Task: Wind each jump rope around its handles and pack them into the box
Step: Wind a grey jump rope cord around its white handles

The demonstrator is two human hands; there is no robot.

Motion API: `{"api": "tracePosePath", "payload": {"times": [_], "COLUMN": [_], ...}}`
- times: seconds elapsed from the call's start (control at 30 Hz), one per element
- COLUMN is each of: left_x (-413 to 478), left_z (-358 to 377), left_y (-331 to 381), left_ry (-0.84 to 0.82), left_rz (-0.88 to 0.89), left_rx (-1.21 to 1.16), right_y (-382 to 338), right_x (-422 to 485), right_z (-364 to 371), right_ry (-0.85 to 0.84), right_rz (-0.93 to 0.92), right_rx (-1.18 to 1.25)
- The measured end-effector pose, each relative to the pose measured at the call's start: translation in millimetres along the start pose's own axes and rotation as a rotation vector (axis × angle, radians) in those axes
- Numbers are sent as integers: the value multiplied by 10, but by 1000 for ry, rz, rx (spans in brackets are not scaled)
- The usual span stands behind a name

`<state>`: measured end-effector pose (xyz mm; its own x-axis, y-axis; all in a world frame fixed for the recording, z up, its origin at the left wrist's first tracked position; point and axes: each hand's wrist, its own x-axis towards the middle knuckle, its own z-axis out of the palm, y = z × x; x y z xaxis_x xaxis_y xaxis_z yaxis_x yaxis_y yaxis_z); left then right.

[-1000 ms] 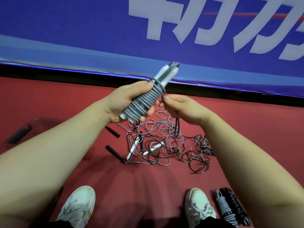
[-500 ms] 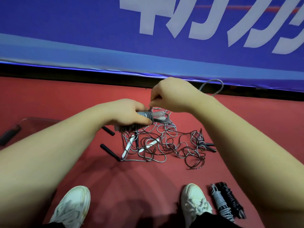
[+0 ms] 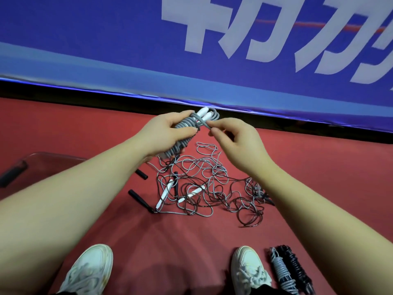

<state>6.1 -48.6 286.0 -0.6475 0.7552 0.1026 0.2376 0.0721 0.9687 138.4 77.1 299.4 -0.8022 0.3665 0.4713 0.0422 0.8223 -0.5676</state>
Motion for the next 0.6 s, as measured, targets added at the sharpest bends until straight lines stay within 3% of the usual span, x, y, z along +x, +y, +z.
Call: {"api": "tracePosePath", "payload": {"times": [0.1, 0.17, 0.3, 0.43, 0.6], "left_x": [12, -17, -66, -57, -29], "left_z": [-23, -59, -69, -103, -143], "left_y": [5, 31, 60, 43, 20], "left_ry": [159, 245, 244, 233, 163], "left_rz": [189, 268, 398, 408, 400], "left_rx": [366, 657, 904, 973, 1019], "right_y": [-16, 23, 37, -58, -176], "right_x": [48, 37, -31, -84, -22], "right_z": [-55, -102, -200, -172, -273], "right_ry": [-88, -159, -308, -55, 122], "right_rz": [382, 424, 186, -343, -647], "right_rx": [532, 570, 172, -395, -847]}}
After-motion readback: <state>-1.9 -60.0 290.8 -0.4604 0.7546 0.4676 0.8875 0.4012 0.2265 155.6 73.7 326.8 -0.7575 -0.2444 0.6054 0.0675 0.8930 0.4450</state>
